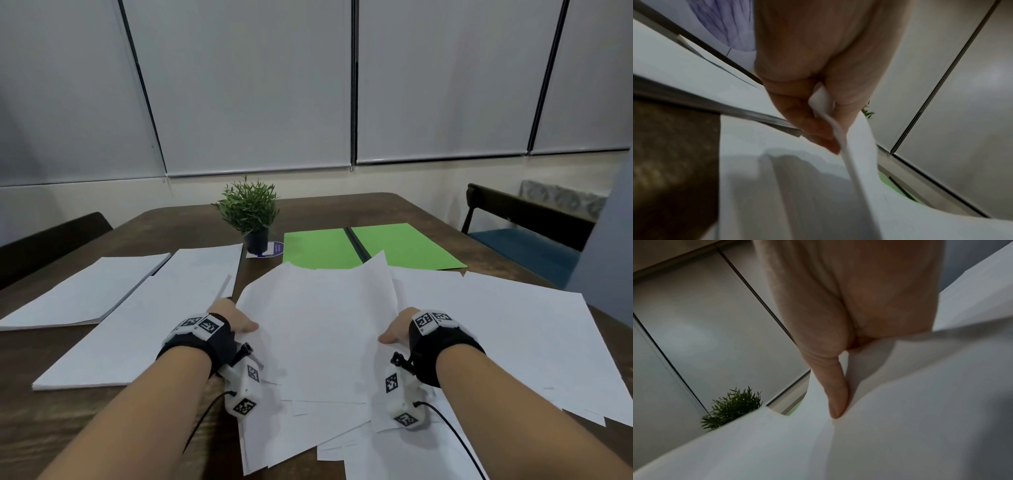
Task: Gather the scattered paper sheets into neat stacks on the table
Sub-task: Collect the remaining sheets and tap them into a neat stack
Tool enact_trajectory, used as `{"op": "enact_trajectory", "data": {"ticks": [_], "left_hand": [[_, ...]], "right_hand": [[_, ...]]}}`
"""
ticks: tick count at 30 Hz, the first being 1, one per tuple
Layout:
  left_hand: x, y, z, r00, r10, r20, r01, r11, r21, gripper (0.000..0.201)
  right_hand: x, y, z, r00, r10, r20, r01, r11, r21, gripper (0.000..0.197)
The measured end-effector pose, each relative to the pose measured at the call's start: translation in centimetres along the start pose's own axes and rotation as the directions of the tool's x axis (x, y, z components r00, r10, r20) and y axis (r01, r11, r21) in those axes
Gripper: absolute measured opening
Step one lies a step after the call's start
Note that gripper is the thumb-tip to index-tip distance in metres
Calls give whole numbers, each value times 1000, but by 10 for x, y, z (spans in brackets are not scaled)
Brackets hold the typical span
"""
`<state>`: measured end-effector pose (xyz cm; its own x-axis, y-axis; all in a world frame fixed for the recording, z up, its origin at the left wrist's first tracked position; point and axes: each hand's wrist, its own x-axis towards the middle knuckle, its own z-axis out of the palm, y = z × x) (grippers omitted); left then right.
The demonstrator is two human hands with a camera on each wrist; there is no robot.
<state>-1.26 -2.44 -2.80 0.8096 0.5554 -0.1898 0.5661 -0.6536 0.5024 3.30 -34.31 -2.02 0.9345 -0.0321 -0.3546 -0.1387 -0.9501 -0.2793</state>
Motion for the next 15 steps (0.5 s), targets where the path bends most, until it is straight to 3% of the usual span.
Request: {"op": "enact_trajectory", "data": {"ticks": [4,7,10,12,15], "left_hand": [[-7,-3,-23,992,22,-124,-58,955,-290,24],[-8,-4,-51,968,30,-250,-134,902,-410,15],[-16,-3,-77,972,-43,-231,-130,719,-682,10],[-17,-3,-89,974,-72,-216,-135,582,-802,22],[-32,4,-95,980,-69,-184,-128,485,-865,26]], "right_hand": [[2,1,2,1000,-14,9,14,1000,24,57],[1,1,2,999,-27,24,25,998,58,63],[-1,2,2,1000,-21,23,20,998,51,63],[-2,2,2,999,-26,27,25,999,38,60],[-5,3,2,999,-21,31,21,1000,9,62]]}}
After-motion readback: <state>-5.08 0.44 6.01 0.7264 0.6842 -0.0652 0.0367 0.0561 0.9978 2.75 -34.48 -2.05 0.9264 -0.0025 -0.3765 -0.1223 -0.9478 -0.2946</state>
